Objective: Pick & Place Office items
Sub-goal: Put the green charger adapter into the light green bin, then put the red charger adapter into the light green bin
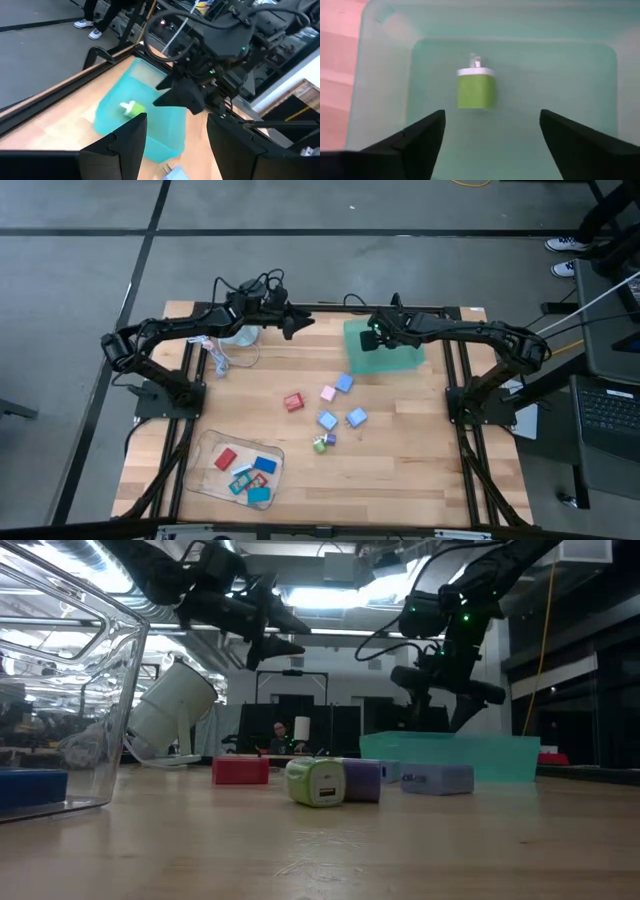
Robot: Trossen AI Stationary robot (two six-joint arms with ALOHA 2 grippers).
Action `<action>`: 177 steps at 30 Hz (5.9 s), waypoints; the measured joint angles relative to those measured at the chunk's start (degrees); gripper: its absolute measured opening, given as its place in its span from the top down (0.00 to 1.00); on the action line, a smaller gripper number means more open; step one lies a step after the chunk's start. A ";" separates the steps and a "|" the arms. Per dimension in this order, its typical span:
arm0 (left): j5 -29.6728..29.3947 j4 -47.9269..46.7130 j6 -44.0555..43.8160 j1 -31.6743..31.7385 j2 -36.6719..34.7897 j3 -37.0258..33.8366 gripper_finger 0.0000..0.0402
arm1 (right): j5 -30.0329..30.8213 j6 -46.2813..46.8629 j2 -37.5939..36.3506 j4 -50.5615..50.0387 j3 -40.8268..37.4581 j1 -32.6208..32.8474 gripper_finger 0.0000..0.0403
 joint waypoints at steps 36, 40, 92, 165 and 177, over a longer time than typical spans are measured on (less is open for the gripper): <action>-6.38 -52.04 57.63 -37.35 11.77 18.99 0.49 | -2.97 -13.11 -10.69 2.87 15.45 -3.41 0.29; -6.21 -49.59 58.83 -40.46 14.92 18.99 0.47 | -2.93 -13.10 -10.69 2.87 15.45 -3.37 0.29; -6.37 -44.59 61.02 -43.38 36.66 29.22 0.68 | -6.82 -16.18 -10.62 6.86 15.45 -6.01 0.29; -21.35 -75.84 28.72 -12.15 28.77 50.64 0.33 | -26.80 -13.68 -23.39 29.65 15.45 -13.44 0.29; -25.08 -89.51 15.30 -18.53 27.36 47.83 0.17 | -32.88 -18.38 -23.39 29.56 15.45 -13.43 0.29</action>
